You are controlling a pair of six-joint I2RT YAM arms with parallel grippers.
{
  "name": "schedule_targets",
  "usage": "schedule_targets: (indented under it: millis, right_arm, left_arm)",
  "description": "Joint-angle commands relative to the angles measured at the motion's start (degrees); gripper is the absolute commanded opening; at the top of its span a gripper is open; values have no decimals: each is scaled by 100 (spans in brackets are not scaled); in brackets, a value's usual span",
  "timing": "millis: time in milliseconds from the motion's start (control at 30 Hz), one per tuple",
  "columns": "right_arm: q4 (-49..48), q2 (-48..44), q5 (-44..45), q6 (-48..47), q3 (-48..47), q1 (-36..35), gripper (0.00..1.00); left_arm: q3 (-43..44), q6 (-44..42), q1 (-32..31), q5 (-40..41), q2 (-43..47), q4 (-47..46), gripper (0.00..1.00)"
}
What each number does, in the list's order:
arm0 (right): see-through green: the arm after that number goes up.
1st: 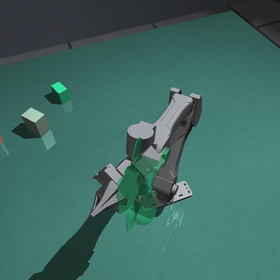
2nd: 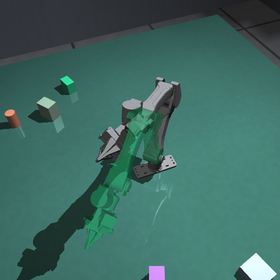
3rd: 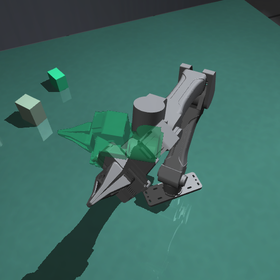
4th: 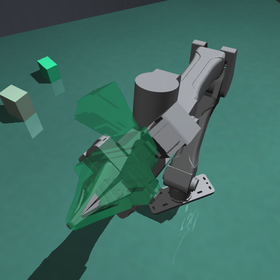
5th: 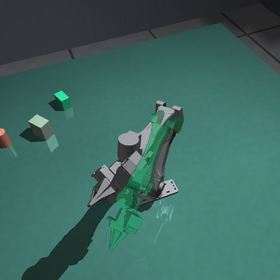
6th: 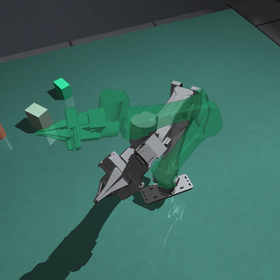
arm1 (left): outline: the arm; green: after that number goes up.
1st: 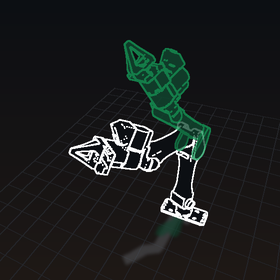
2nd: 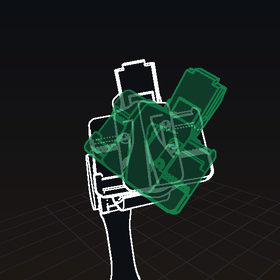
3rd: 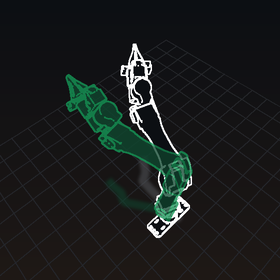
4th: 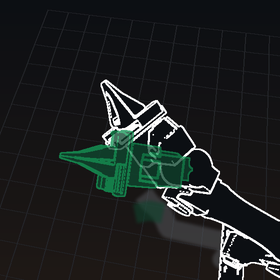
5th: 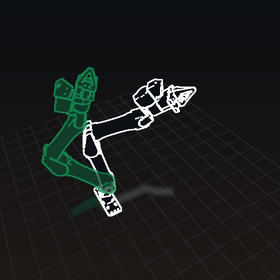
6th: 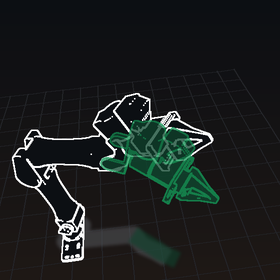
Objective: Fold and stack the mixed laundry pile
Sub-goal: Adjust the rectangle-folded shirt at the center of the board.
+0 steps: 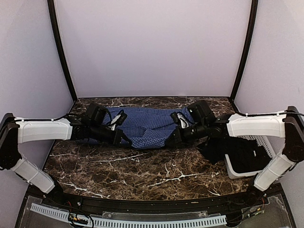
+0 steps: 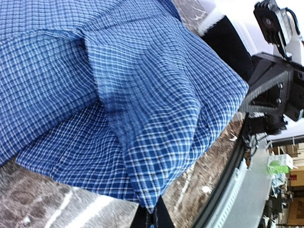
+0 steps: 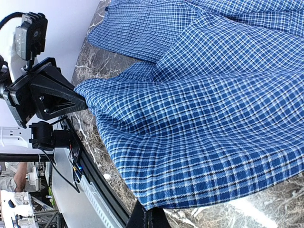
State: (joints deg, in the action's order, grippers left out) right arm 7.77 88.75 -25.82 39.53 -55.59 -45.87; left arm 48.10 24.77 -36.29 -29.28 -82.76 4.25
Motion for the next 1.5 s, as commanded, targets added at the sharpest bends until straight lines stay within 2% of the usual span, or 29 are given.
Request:
schedule_targets:
  millis: [0,133,267,367,533,733,767,800,867,900,933,967,1000,1067,1200,1333,1467]
  right_arm:
    - [347,-434,-8,-100,-94,-46,0]
    - [500,-670,180,-198,-322,-26,0]
    - [665,-491,391,-474,-767,273,0]
    - [577,-134,400,-617,-1017,648,0]
    - [269,632,126,-828,-1580,1124,0]
    - [361,1671,89,-1125,-2624,1261,0]
    - [407,1765,106,-1165,-2755,1278,1]
    - [464,1856,129,-1195,-2901,1300,9]
    - [815,1949,409,-1326,-3131,1366,27]
    - [947,1928,540,-1380,-3159,1396,35]
    - [1006,1859,627,-1413,-3118,1427,42]
    - [1027,1737,709,-1448,-3015,1437,48]
    - [1044,1602,723,-1512,-2886,1432,51]
    - [1098,1352,673,-1603,-2545,1427,52]
    - [1110,1030,713,-1731,-1747,1368,48]
    - [1149,1140,827,-1882,-1373,1316,40]
    - [1192,1634,993,-1993,-1435,1309,36]
  left_arm:
    - [295,-64,-51,-605,369,751,0]
    - [577,64,-50,-798,602,651,0]
    - [1224,39,60,-420,108,826,0]
    - [1635,158,379,-213,-400,803,0]
    - [2150,408,967,-405,-1283,146,0]
    - [2911,463,1208,-90,-2174,-4,0]
    - [2998,513,1250,-35,-2348,-118,0]
    - [3041,645,1354,14,-2441,-166,0]
    - [3111,859,1543,203,-2667,-318,7]
    - [3134,944,1624,265,-2778,-385,17]
    - [3139,1087,1781,260,-2819,-396,22]
    - [3154,1129,1857,253,-2863,-499,31]
    - [3154,1166,1980,281,-2857,-480,35]
    - [3138,1065,2098,470,-2722,-63,46]
    - [2616,885,2155,1394,-2174,507,56]
    - [1839,906,2161,1675,-1641,661,56]
    - [1232,1073,2185,1804,-1566,674,54]
